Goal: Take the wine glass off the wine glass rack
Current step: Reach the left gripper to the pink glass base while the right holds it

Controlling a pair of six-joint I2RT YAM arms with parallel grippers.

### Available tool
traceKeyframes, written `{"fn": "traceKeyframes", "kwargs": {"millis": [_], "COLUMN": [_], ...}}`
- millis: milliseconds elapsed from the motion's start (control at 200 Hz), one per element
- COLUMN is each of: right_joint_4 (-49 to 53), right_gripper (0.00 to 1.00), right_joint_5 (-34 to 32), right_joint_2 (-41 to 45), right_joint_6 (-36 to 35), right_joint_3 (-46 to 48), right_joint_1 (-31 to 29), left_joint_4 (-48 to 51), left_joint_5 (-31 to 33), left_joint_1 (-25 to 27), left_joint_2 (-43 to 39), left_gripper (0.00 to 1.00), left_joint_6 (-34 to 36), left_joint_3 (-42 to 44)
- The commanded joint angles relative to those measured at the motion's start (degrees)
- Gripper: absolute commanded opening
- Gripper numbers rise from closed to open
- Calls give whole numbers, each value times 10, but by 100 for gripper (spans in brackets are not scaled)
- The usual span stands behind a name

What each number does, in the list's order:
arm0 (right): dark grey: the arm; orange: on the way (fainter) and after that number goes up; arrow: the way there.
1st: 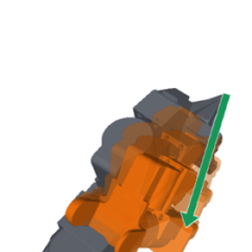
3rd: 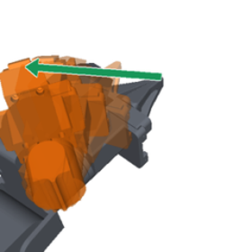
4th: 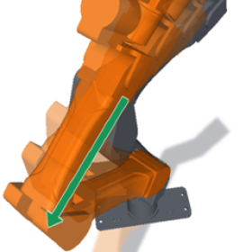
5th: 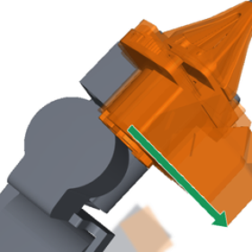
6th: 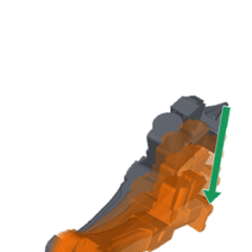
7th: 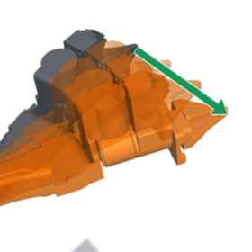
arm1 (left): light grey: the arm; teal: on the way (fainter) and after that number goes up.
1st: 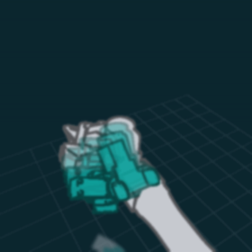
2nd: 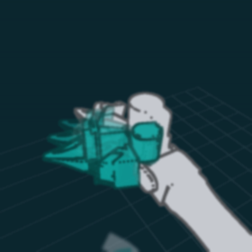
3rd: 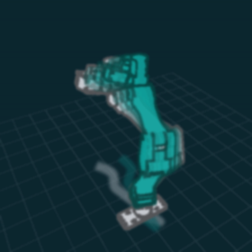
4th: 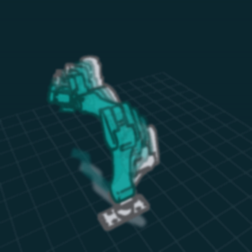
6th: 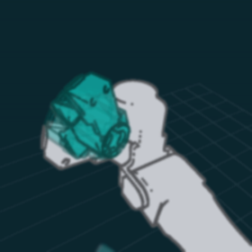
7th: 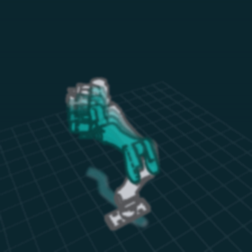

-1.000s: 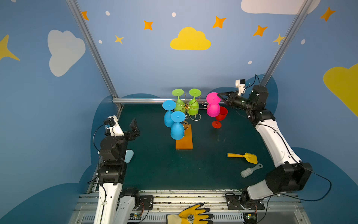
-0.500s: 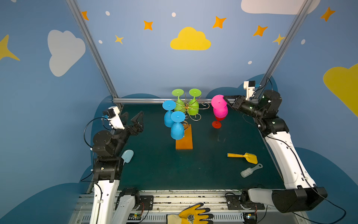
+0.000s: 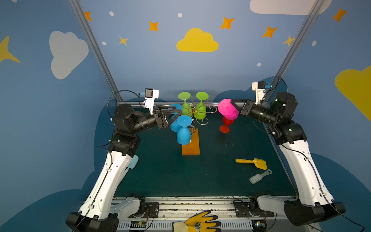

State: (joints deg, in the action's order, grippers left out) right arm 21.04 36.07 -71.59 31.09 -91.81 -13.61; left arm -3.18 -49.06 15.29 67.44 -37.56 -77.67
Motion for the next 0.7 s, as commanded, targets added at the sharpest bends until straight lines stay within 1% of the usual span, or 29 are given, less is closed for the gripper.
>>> {"fn": "traceKeyframes", "kwargs": {"millis": [0, 85, 260, 451, 696], "right_joint_4": [10, 14, 15, 16, 15], "right_gripper": [0, 0, 0, 0, 0], "right_joint_5": [0, 1, 6, 7, 10], "right_joint_2": [15, 17, 22, 25, 23], "right_joint_6": [-37, -49, -62, -76, -86], "right_joint_3": [-29, -37, -46, -51, -57], "right_joint_1": [-17, -29, -48, -67, -90], "left_joint_4": [-14, -29, -34, -55, -62], "left_joint_5": [-35, -39, -36, -26, -30], "left_joint_1": [22, 38, 75, 104, 139], "left_joint_2": [32, 59, 101, 139, 194], "left_gripper": [75, 74, 74, 71, 68], "left_joint_6": [-12, -26, -26, -37, -42], "left_joint_3": [-27, -41, -72, -99, -145]}}
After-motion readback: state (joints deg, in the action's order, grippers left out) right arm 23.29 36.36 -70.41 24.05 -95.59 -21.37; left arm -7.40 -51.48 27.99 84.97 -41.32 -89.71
